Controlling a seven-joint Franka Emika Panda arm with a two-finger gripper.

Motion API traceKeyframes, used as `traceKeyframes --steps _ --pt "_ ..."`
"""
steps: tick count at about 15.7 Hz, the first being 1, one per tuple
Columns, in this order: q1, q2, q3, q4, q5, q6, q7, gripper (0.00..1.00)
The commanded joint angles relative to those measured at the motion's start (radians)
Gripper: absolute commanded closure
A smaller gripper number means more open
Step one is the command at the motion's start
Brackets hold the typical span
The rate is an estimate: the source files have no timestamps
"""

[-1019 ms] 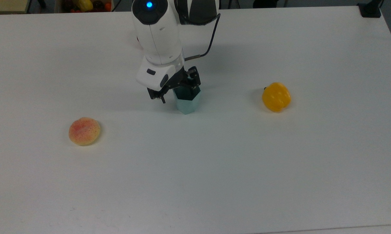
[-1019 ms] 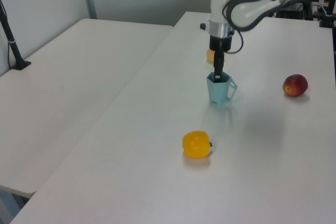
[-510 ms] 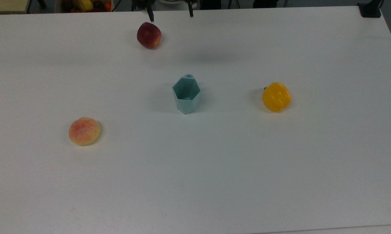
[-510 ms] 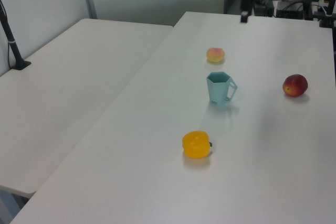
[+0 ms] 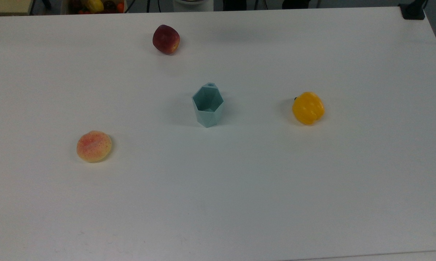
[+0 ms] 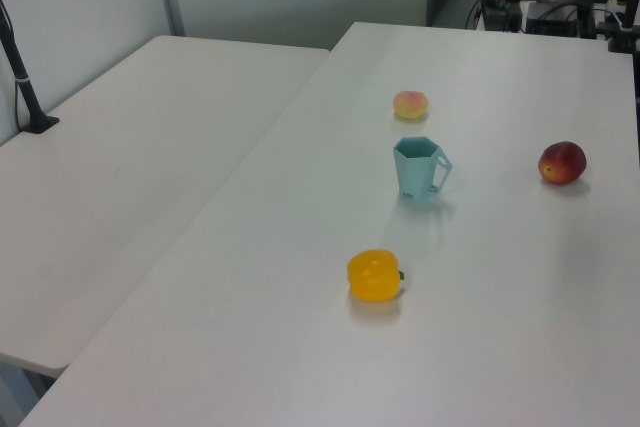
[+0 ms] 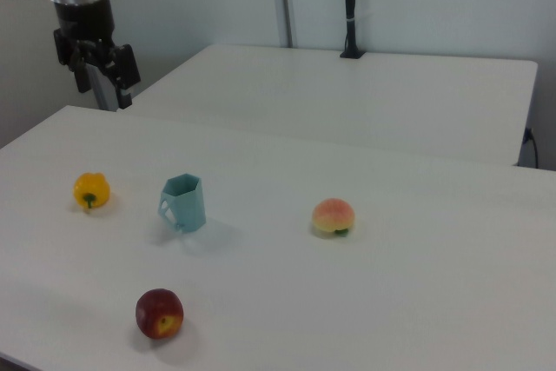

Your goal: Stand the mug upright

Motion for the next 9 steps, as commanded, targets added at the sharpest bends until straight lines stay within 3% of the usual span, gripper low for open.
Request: traceKeyframes --steps 1,4,9 --pt "0.031 -0.003 -0.059 -0.038 0.002 0.120 -0.112 0.00" --pt "0.075 0.007 -0.123 -0.058 0.002 0.198 -0.246 0.00" --pt "0.078 0.014 -0.130 -0.058 -0.004 0.208 -0.248 0.00"
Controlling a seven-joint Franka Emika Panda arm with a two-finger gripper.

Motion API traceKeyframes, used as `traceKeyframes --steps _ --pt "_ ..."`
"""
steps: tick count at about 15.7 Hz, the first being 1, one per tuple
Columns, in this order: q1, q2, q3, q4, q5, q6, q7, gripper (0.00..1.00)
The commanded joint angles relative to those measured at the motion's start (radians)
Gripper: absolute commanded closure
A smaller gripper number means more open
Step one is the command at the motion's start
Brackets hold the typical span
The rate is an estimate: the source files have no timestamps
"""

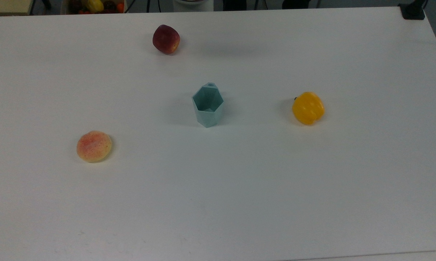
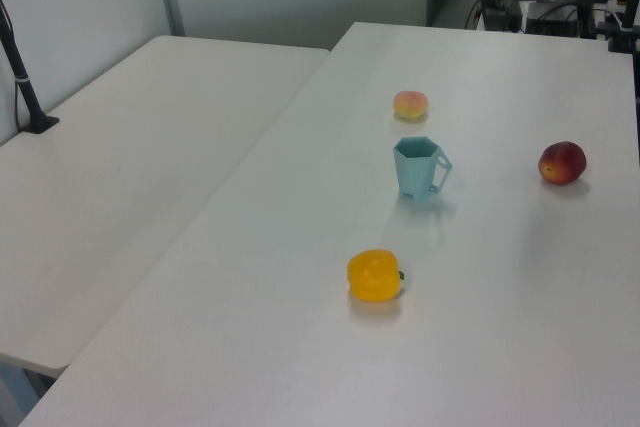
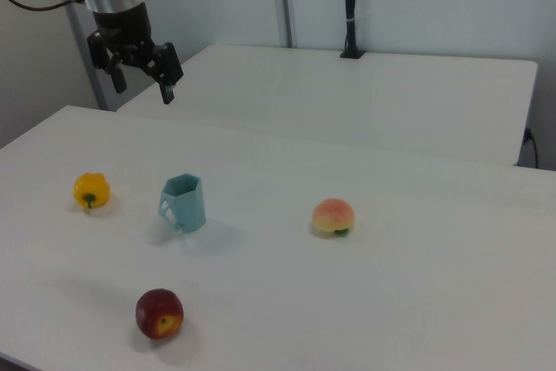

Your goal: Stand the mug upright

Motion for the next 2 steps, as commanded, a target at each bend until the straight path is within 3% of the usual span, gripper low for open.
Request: traceKeyframes --steps 1,2 --pt "0.030 -0.014 -0.019 -0.021 -0.012 0.023 0.000 0.00" --pt "0.030 -0.014 -0.017 -0.021 -0.016 0.023 0.001 0.00"
